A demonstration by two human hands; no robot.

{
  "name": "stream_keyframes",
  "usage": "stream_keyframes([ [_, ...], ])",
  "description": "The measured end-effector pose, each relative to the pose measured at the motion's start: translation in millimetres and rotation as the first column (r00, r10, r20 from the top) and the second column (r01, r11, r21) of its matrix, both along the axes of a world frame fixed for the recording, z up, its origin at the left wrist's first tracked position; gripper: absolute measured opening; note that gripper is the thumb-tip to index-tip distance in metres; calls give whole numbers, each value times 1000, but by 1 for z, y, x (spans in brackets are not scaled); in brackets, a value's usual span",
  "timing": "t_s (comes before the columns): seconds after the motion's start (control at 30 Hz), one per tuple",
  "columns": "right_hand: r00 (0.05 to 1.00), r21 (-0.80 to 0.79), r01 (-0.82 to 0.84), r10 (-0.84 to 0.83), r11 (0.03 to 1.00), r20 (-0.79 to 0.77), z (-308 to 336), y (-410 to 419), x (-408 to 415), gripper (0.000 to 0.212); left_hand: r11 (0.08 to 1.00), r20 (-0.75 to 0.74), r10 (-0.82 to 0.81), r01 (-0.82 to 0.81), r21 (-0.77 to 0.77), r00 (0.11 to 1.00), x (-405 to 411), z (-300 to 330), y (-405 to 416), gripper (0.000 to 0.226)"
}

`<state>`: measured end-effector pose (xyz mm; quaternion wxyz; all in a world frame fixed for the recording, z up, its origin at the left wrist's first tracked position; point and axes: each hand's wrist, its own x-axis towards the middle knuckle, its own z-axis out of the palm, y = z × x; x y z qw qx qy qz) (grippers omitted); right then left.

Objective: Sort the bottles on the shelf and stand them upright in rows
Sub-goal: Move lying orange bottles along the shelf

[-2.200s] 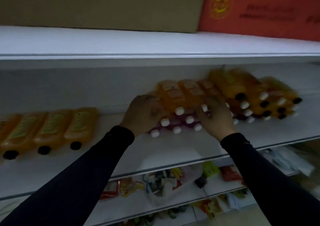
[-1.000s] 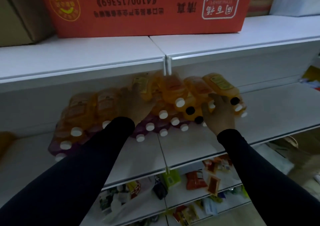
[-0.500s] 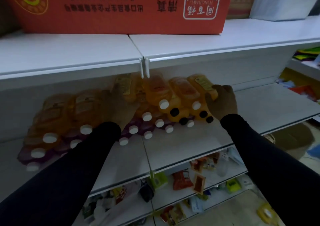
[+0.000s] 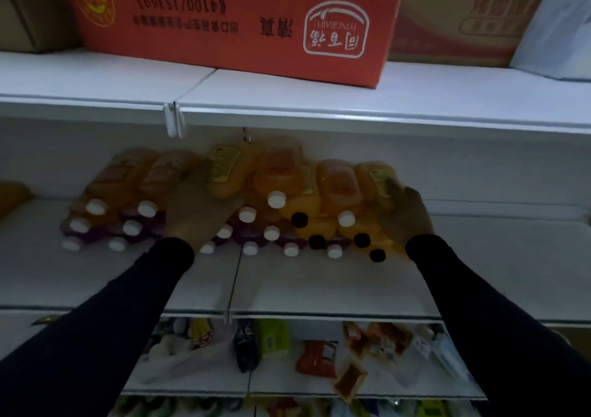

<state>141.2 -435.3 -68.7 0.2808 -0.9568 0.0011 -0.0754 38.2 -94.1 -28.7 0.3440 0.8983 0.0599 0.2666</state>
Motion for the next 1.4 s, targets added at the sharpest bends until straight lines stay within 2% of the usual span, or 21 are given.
stream_keyframes([
  [0.13, 993, -13, -110, 109, 994, -55, 0, -12, 6, 84, 998, 89, 29, -25, -52, 996, -24, 6, -14, 26],
  [0.23, 991, 5, -112, 112, 994, -68, 3, -13, 6, 98, 995, 123, 67, -58, -76, 990, -36, 1, -18, 30],
  [0.33, 997, 154, -75, 74, 985, 11, 2, -10, -5, 98, 988, 145, 104, -85, -131, 984, -46, -3, -20, 47],
  [0.4, 997, 309, -24, 2, 951, 71, 2, -9, -15, 99, 986, 159, 117, -95, -136, 980, -51, -1, -20, 44],
  [0.47, 989, 339, -4, -47, 941, 141, 4, -7, -24, 93, 985, 177, 132, -109, -131, 975, -52, 0, -19, 51],
  [0.53, 981, 314, -39, -23, 948, 193, 11, -4, -35, 87, 987, 195, 140, -120, -108, 971, -57, 4, -18, 56],
  [0.6, 965, 266, -138, 68, 954, 255, 23, 6, -50, 76, 986, 208, 151, -132, -104, 967, -60, 2, -11, 55],
  [0.67, 924, 236, -276, 189, 932, 334, 38, 22, -67, 62, 982, 184, 171, -151, -117, 968, -62, -3, 0, 45],
  [0.77, 845, 155, -470, 392, 869, 363, 55, 57, -90, 62, 960, 109, 207, -180, -214, 972, -72, -14, 21, 49],
  [0.83, 801, 184, -561, 472, 807, 369, 58, 85, -101, 66, 944, 94, 243, -213, -252, 965, -88, -16, 39, 60],
  [0.9, 784, 230, -600, 507, 766, 357, 59, 109, -111, 70, 936, 83, 282, -256, -241, 956, -102, -15, 52, 73],
  [0.97, 734, 226, -670, 586, 707, 343, 56, 166, -124, 75, 907, 101, 393, -367, -206, 914, -136, -16, 94, 78],
  [1.07, 722, 283, -689, 600, 667, 344, 56, 191, -131, 73, 875, 74, 470, -453, -172, 879, -148, -16, 109, 83],
  [1.27, 615, 288, -788, 689, 544, 382, 52, 340, -170, 53, 811, 69, 567, -542, -221, 821, -212, -26, 240, 81],
  [1.4, 627, 349, -778, 691, 523, 361, 43, 438, -193, 48, 820, 17, 555, -543, -179, 832, -248, -29, 321, 80],
])
